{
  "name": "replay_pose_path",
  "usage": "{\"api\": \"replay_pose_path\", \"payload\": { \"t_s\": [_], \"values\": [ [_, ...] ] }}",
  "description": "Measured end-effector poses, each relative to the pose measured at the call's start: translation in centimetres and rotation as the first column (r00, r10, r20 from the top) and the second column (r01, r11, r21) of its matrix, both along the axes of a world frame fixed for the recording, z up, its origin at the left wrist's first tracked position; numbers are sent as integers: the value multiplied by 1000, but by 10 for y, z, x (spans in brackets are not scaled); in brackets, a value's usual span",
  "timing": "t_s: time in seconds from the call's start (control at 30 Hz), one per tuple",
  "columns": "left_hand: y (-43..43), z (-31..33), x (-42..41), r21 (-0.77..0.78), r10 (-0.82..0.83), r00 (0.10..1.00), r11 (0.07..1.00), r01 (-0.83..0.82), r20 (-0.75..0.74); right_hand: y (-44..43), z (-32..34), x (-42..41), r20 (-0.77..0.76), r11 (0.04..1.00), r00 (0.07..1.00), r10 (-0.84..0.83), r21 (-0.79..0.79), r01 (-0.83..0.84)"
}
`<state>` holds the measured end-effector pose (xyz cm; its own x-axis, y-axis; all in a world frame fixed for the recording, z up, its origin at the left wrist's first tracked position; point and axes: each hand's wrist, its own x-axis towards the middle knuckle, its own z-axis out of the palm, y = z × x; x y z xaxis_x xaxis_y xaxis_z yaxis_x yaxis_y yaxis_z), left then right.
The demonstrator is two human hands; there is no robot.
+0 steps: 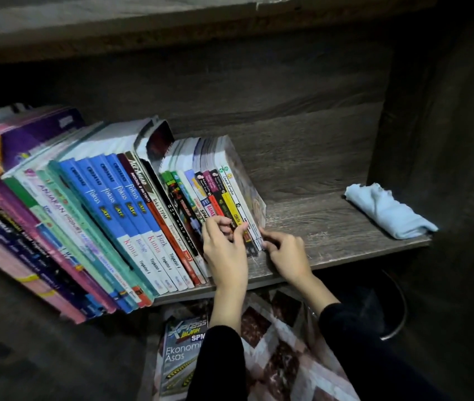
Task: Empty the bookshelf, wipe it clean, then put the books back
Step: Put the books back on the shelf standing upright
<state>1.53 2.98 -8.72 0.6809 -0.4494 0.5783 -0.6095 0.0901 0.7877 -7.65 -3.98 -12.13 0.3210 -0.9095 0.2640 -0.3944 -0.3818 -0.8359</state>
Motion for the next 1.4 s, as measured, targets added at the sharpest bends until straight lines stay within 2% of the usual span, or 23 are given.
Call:
{"api": "replay_pose_path", "payload": {
  "t_s": [0.1, 0.23, 0.3, 0.37, 0.5, 0.63, 0.73, 0.9, 0.97, 1.03, 1.1, 1.17, 1.27, 1.33, 1.4],
  "values": [
    [11, 2, 1, 131, -68, 998, 989, 66, 11, 12, -1, 4, -16, 996, 999, -52, -71, 51],
    [34, 1, 5, 340, -181, 983, 923, 180, -29, 46, -11, 7, 64, 934, 980, -189, -297, 200],
    [51, -8, 10, 415, -251, 968, 881, 227, 2, 64, -22, 10, 46, 890, 979, -198, -411, 199],
    [73, -25, 17, 494, -295, 955, 834, 247, 21, 78, -34, 13, -24, 874, 979, -202, -455, 169],
    [113, -68, 47, 676, -197, 980, 724, 134, 16, 101, -53, 23, -107, 859, 972, -208, -496, 129],
    [139, -110, 79, 766, -82, 997, 642, 43, 13, 124, -89, 34, -155, 849, 972, -177, -523, 71],
    [153, -137, 98, 872, -60, 997, 490, -7, 41, 140, -132, 48, -294, 901, 950, -102, -433, -37],
    [164, -185, 124, 965, -92, 995, 261, -4, 29, 148, -192, 72, -514, 958, 851, 109, -173, -227],
    [165, -207, 134, 982, -120, 992, 190, -6, 29, 145, -210, 84, -596, 956, 779, 194, -64, -287],
    [165, -230, 146, 991, -148, 988, 129, -19, 38, 137, -228, 97, -705, 947, 659, 262, 57, -315],
    [165, -249, 158, 997, -164, 986, 72, -28, 40, 132, -246, 108, -736, 929, 584, 343, 172, -329],
    [164, -268, 166, 999, -138, 990, 48, 11, -4, 130, -263, 118, -765, 914, 510, 392, 260, -312],
    [158, -295, 177, 990, -90, 989, 54, 127, -122, 127, -277, 127, -769, 902, 472, 431, 356, -243],
    [154, -312, 182, 979, -36, 986, 121, 163, -160, 127, -289, 132, -707, 868, 511, 489, 452, -205],
    [149, -320, 182, 966, 87, 978, 197, 169, -189, 126, -296, 137, -579, 823, 640, 505, 547, -154]
  ]
}}
